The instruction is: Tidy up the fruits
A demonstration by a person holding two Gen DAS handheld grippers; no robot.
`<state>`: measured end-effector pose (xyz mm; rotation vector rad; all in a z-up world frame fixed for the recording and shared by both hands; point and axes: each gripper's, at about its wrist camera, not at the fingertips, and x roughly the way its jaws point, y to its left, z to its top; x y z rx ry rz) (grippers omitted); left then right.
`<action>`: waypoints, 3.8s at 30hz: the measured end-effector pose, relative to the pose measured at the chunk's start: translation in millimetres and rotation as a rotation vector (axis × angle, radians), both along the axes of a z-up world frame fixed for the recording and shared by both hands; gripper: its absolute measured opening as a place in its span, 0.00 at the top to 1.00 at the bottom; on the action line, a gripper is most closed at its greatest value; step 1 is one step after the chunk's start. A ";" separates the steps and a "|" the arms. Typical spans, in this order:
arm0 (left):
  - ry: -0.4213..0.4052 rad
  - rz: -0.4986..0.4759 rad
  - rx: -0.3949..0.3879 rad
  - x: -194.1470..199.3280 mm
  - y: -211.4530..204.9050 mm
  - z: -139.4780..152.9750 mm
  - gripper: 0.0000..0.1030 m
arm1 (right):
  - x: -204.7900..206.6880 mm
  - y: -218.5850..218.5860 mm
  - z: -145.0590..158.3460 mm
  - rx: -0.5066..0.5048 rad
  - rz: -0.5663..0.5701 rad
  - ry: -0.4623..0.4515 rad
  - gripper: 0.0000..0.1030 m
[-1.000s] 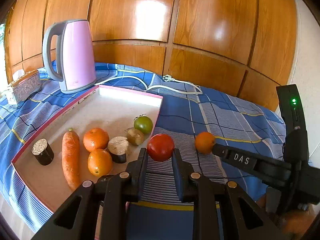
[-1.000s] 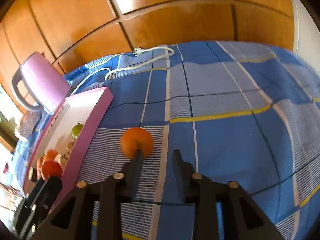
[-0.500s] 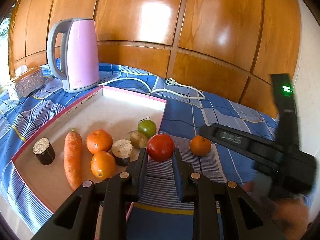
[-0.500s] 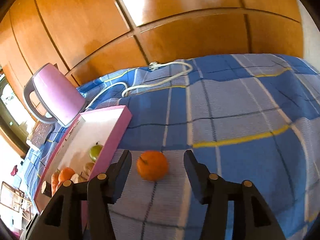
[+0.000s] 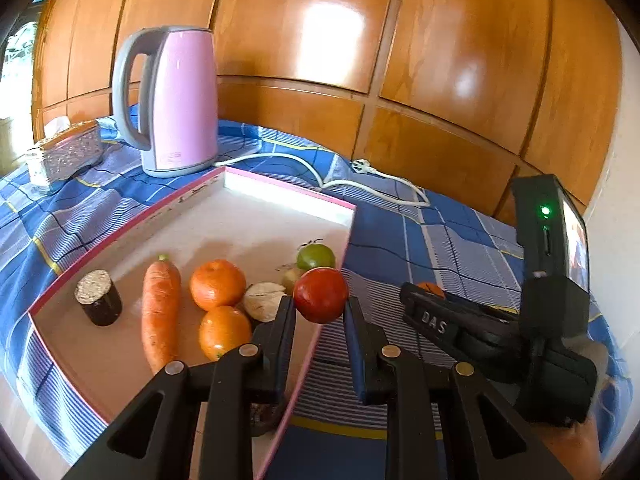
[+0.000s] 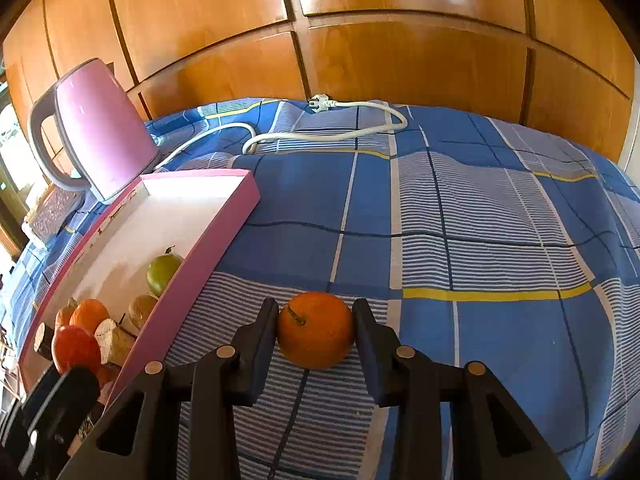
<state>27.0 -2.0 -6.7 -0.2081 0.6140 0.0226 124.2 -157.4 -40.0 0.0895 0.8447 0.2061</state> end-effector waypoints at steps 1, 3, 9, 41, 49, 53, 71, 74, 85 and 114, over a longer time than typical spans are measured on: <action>0.001 0.005 0.001 -0.1 0.8 0.0 0.76 | -0.6 0.6 0.2 -0.001 0.003 -0.001 0.63; 0.000 0.019 0.006 -0.7 2.9 0.2 0.76 | -2.6 1.5 1.1 0.003 0.012 -0.002 0.63; 0.002 0.085 0.010 -2.8 14.7 1.2 0.76 | -16.6 11.7 10.7 0.039 0.075 -0.035 0.63; 0.087 0.406 -0.108 19.4 94.0 -13.6 0.74 | -14.0 94.6 34.5 0.233 0.307 -0.095 0.63; 0.108 0.430 -0.116 21.7 99.2 -16.8 0.60 | -4.4 93.4 32.5 0.298 0.316 -0.064 0.61; 0.108 0.433 -0.111 21.7 99.4 -16.8 0.57 | -3.1 92.5 35.1 0.320 0.322 -0.068 0.61; 0.064 0.406 -0.084 13.3 91.8 -7.8 0.40 | -21.3 74.5 32.6 0.245 0.263 -0.077 0.61; 0.054 0.398 -0.077 10.9 89.4 -5.7 0.39 | -26.1 71.1 32.8 0.222 0.252 -0.084 0.61; 0.023 0.331 -0.069 1.9 78.1 1.8 0.34 | -47.6 57.3 36.5 0.134 0.196 -0.124 0.61; -0.001 0.291 0.043 -41.8 72.4 10.9 0.02 | -85.6 62.5 31.4 -0.113 0.136 -0.179 0.61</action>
